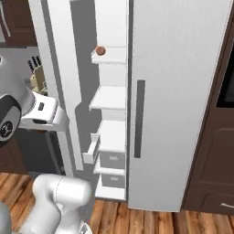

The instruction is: Take the garlic, peach, and pear from the freezer and place them in the bowl on the counter.

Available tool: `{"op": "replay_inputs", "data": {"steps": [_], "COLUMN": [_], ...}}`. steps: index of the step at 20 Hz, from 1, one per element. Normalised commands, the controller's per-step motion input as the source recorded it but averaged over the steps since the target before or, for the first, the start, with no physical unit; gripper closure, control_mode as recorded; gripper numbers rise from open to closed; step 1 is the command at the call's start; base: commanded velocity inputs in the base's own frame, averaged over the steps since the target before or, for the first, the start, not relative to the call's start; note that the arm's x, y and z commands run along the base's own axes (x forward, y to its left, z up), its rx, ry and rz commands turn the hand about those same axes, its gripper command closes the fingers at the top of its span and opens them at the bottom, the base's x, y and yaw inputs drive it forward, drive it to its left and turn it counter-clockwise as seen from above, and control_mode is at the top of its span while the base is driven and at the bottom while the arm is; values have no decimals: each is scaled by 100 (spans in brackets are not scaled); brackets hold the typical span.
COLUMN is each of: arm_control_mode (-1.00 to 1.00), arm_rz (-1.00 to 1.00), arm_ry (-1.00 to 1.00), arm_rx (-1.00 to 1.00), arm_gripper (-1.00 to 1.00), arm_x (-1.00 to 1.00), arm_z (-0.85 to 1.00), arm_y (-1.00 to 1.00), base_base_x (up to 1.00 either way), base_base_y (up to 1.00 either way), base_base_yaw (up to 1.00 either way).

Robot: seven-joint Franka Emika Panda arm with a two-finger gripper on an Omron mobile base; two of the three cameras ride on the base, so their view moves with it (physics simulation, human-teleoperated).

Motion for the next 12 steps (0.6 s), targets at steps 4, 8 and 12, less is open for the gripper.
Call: {"op": "replay_inputs", "data": {"steps": [4,8,12], "arm_control_mode": [100,100,100], "arm_rz": [0,0,0], "arm_ry": [0,0,0], "arm_rx": [0,0,0], "arm_gripper": [100,100,100], "arm_x": [0,0,0], "arm_z": [0,0,0], "arm_y": [0,0,0], "base_base_x": [0,4,34], "base_base_y": [100,100,98], "base_base_yaw": [8,13,16]}}
